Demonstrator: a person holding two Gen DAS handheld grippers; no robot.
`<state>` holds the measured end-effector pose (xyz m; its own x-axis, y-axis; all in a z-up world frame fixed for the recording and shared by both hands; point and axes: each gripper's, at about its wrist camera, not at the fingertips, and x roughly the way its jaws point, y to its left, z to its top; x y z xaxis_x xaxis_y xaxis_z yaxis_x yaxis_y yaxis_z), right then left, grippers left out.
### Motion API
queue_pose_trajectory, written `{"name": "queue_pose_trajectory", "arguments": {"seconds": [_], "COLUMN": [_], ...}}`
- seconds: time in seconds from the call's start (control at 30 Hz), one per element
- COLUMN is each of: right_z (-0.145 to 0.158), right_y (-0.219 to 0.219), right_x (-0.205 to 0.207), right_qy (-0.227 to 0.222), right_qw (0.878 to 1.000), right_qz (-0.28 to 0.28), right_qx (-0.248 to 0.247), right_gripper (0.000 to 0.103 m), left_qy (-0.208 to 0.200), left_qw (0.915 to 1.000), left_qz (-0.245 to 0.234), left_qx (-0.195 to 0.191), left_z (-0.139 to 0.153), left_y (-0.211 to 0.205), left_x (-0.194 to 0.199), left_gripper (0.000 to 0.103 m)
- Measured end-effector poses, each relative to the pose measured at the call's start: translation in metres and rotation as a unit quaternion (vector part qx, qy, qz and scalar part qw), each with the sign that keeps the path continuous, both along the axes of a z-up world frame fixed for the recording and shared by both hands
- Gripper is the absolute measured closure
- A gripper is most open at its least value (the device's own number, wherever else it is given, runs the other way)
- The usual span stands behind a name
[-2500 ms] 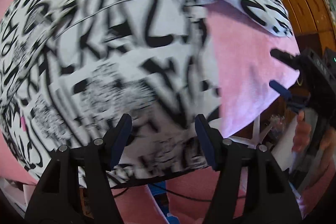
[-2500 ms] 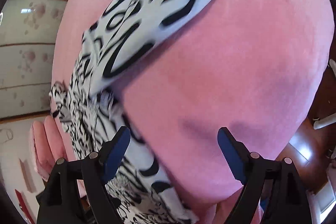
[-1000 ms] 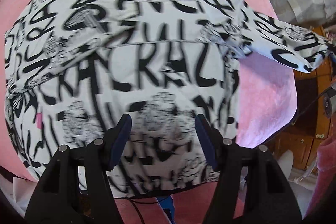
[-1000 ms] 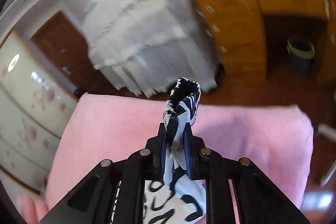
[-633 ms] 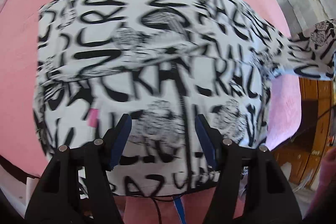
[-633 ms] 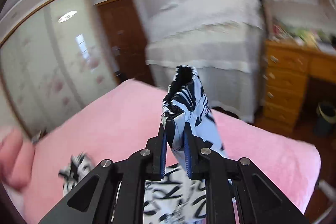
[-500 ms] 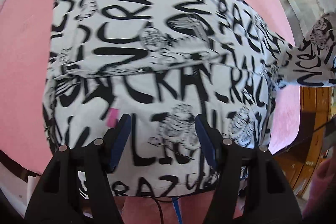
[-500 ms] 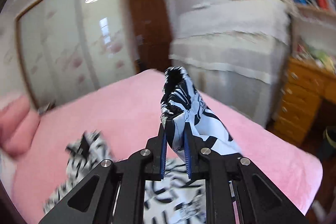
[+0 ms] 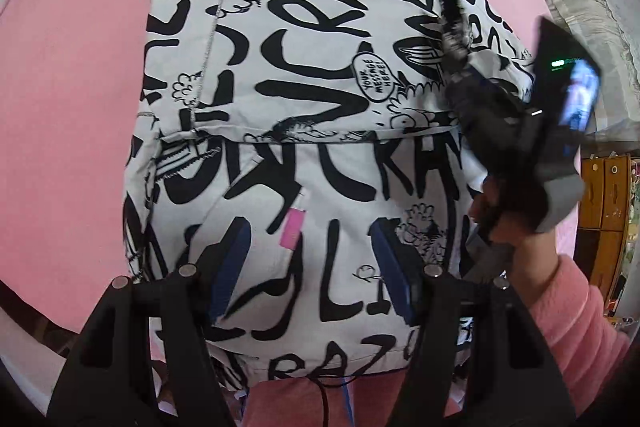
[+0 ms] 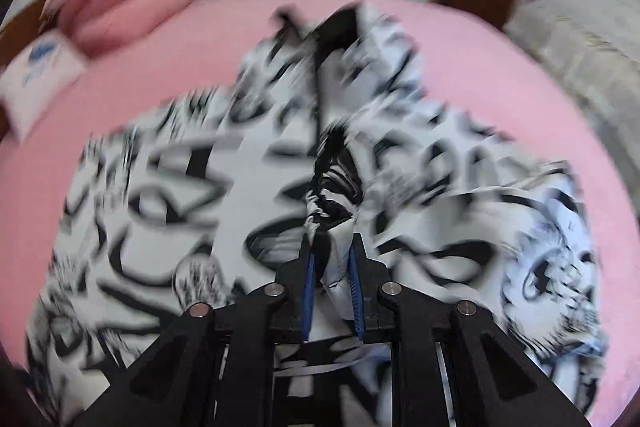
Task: Fold large clothes
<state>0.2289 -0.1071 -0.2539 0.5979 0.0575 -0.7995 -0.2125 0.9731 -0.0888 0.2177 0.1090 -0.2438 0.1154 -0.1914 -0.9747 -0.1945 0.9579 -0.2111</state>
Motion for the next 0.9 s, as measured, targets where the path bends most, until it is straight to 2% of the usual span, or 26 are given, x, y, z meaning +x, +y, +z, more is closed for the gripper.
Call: {"name": "queue_pose_trajectory", "arguments": {"seconds": [0.07, 0.17, 0.27, 0.33, 0.4, 0.47, 0.53, 0.7, 0.73, 0.83, 0.9], "right_z": [-0.003, 0.011, 0.030, 0.041, 0.050, 0.055, 0.055, 0.043, 0.040, 0.033, 0.026], "right_y": [0.006, -0.008, -0.034, -0.052, -0.072, -0.090, -0.108, -0.150, -0.161, -0.190, -0.206], "right_x": [0.001, -0.001, -0.006, -0.013, -0.023, -0.034, -0.047, -0.074, -0.078, -0.084, -0.082], "right_qy": [0.003, 0.006, 0.006, 0.003, -0.005, -0.005, -0.003, 0.020, 0.026, 0.040, 0.044], "right_qw": [1.000, 0.998, 0.996, 0.996, 0.996, 0.997, 0.999, 0.998, 0.997, 0.994, 0.992], "right_qz": [0.025, 0.047, 0.041, 0.029, 0.013, 0.005, 0.006, 0.015, 0.014, 0.005, -0.001], "right_qx": [-0.013, 0.038, 0.079, 0.088, 0.090, 0.074, 0.037, -0.052, -0.068, -0.102, -0.119], "right_gripper": [0.082, 0.062, 0.056, 0.047, 0.042, 0.036, 0.028, 0.027, 0.027, 0.027, 0.027], "left_qy": [0.004, 0.005, -0.012, -0.034, -0.041, -0.041, -0.045, -0.027, -0.020, -0.012, -0.013], "left_qw": [1.0000, 0.9999, 0.9999, 0.9993, 0.9988, 0.9977, 0.9954, 0.9862, 0.9857, 0.9875, 0.9860], "left_qz": [-0.003, -0.005, -0.007, -0.007, 0.000, 0.014, 0.028, 0.071, 0.086, 0.122, 0.138], "left_qx": [0.007, 0.007, 0.003, -0.010, -0.028, -0.053, -0.079, -0.147, -0.143, -0.099, -0.092], "left_z": [-0.005, -0.009, -0.007, -0.005, -0.010, -0.018, -0.025, -0.054, -0.061, -0.071, -0.079], "left_y": [0.002, 0.001, -0.006, -0.014, -0.022, -0.033, -0.045, -0.084, -0.092, -0.109, -0.120], "left_x": [0.003, 0.012, 0.027, 0.042, 0.056, 0.075, 0.089, 0.124, 0.129, 0.138, 0.144], "left_gripper": [0.044, 0.044, 0.044, 0.044, 0.044, 0.044, 0.044, 0.044, 0.044, 0.044, 0.044]}}
